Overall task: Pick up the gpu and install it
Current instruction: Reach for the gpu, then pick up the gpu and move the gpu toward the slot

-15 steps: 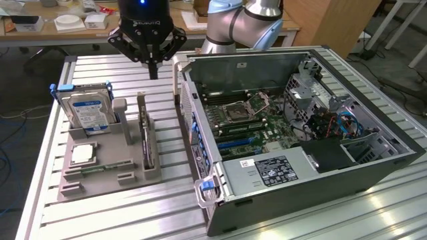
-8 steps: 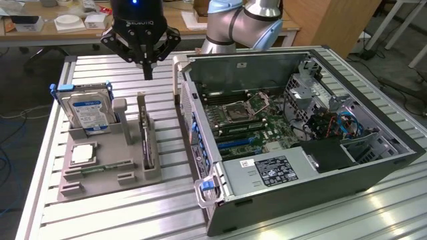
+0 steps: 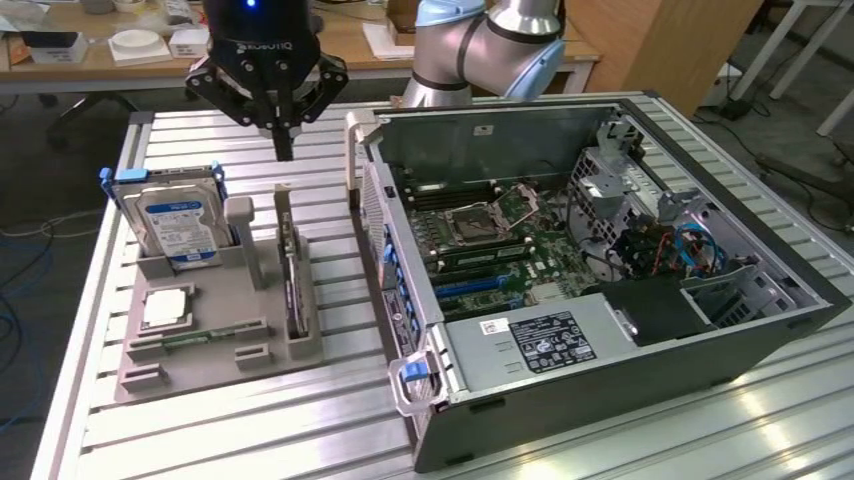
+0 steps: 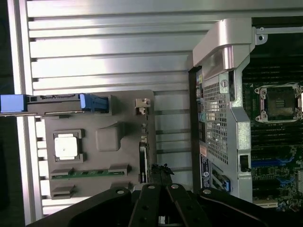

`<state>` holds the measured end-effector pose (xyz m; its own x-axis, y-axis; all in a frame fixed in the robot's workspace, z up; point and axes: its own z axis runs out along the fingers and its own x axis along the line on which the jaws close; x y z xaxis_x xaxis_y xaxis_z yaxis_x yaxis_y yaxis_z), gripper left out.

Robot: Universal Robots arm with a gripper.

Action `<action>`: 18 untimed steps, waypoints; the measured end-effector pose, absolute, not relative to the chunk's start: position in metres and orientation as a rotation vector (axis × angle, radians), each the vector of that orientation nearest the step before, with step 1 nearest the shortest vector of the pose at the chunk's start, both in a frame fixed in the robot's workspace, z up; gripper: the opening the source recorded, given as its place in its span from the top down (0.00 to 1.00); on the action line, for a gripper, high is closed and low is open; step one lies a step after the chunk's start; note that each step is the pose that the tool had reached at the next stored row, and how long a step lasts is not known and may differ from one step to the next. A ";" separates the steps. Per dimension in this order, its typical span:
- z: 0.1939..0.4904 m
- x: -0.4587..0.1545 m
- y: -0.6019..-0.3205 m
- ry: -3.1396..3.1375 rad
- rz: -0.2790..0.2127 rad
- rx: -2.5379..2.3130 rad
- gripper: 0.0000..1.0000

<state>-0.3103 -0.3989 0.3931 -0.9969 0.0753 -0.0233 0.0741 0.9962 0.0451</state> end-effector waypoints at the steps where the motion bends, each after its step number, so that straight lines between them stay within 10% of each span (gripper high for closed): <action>1: 0.393 -0.312 -0.399 3.114 0.069 0.117 0.90; 18: 0.393 -0.327 -0.399 3.114 0.069 0.117 0.90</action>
<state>-0.3275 -0.3988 0.3930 -0.9969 0.0753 -0.0232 0.0742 0.9962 0.0451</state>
